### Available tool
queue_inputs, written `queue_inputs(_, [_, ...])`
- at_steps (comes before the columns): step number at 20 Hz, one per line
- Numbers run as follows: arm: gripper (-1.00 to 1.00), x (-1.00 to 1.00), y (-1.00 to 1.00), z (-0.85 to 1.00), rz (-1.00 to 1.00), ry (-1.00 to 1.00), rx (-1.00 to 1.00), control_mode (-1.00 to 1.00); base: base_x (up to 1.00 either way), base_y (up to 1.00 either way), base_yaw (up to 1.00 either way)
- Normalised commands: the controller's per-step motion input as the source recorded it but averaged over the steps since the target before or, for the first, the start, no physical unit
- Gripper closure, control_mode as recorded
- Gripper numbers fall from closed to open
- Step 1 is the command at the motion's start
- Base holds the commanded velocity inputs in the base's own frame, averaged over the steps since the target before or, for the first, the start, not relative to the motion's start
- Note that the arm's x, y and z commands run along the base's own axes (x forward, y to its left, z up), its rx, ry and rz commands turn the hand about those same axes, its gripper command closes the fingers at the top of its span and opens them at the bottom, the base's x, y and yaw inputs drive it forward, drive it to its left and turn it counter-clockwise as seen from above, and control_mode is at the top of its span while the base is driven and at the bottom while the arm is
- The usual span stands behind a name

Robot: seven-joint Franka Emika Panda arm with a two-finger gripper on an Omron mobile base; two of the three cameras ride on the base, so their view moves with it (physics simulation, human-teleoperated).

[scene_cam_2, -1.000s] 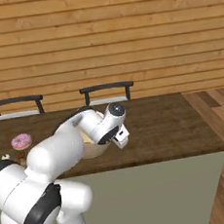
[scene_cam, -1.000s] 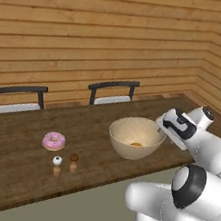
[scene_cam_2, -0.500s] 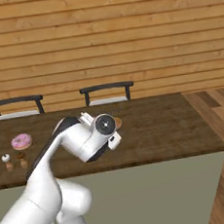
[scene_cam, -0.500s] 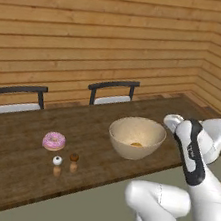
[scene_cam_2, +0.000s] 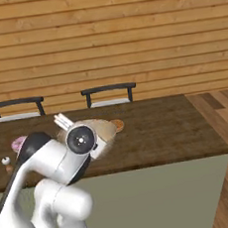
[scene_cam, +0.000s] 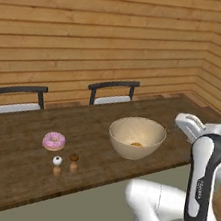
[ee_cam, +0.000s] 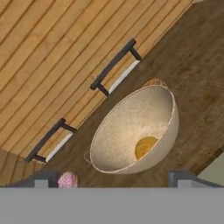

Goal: Open the cabinet, pick up the bread from the cabinet and place it in the basket. Then move the basket to the dining counter.

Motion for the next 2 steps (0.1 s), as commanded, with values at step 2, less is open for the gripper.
queue_inputs(2, [-1.0,-1.0,0.0,1.0,0.08,-0.09,0.0,-1.0,0.0,0.0,0.0])
